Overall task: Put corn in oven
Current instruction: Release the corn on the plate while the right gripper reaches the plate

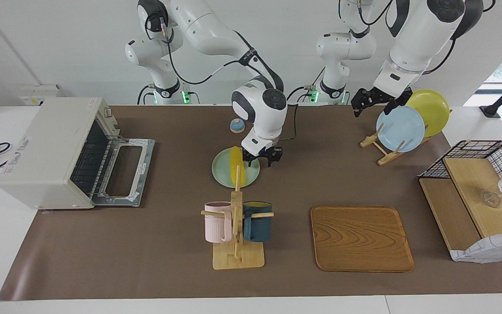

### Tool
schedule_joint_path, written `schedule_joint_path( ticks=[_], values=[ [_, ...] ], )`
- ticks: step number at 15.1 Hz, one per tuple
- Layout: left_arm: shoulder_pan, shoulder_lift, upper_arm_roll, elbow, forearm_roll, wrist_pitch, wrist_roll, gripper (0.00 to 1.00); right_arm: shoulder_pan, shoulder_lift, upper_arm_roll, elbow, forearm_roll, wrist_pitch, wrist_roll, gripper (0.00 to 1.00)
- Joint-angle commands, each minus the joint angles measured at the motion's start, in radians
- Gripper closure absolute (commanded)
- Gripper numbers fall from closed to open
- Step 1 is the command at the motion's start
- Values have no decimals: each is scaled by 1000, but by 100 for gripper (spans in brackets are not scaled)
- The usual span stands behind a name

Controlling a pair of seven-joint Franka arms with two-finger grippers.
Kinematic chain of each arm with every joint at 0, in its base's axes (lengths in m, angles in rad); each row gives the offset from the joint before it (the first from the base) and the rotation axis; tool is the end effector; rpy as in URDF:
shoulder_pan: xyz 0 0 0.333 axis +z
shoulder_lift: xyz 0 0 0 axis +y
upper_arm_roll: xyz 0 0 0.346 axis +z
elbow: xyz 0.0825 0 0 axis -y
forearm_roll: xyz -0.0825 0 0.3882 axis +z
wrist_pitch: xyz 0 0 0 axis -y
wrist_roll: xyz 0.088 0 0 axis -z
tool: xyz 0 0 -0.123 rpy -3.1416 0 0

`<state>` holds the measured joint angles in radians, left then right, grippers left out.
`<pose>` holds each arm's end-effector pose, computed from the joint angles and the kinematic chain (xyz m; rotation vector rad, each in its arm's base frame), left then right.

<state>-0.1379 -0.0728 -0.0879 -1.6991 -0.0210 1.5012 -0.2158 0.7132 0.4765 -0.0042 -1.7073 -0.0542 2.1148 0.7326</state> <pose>0.5071 -0.1210 0.6118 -3.1222 0.0149 0.1962 0.5153 0.4381 0.3181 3.0603 0.0099 -0.0315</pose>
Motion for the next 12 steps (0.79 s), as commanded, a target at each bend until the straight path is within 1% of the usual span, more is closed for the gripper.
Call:
schedule_joint_path(
  ticks=[1,3,4,5,6,8,9,10,12],
  values=[
    [1,14,-1,44,18,-19,16,0,2,-53,3,-96,-12,54,1,36],
    [1,40,2,100,16,-33,18,0,20,-58,4,-117,-12,63,-1,51],
    [1,53,2,122,18,-42,18,0,23,-59,4,-117,-12,60,1,68],
    [1,56,2,127,16,-41,18,0,22,-59,4,-115,-12,50,-1,91],
    [1,54,-1,125,16,-41,18,0,20,-59,4,-114,-12,42,-5,100],
    [21,51,-10,119,18,-47,19,0,18,-59,3,-107,-12,36,-10,100],
    [21,48,-16,118,18,-50,21,0,18,-59,3,-98,-13,13,-15,100],
    [21,48,-16,116,16,-50,22,0,12,-58,1,-65,-30,-54,-47,100],
    [21,48,-16,116,16,-52,23,0,-9,-53,1,45,-85,-241,-108,100]
  ],
)
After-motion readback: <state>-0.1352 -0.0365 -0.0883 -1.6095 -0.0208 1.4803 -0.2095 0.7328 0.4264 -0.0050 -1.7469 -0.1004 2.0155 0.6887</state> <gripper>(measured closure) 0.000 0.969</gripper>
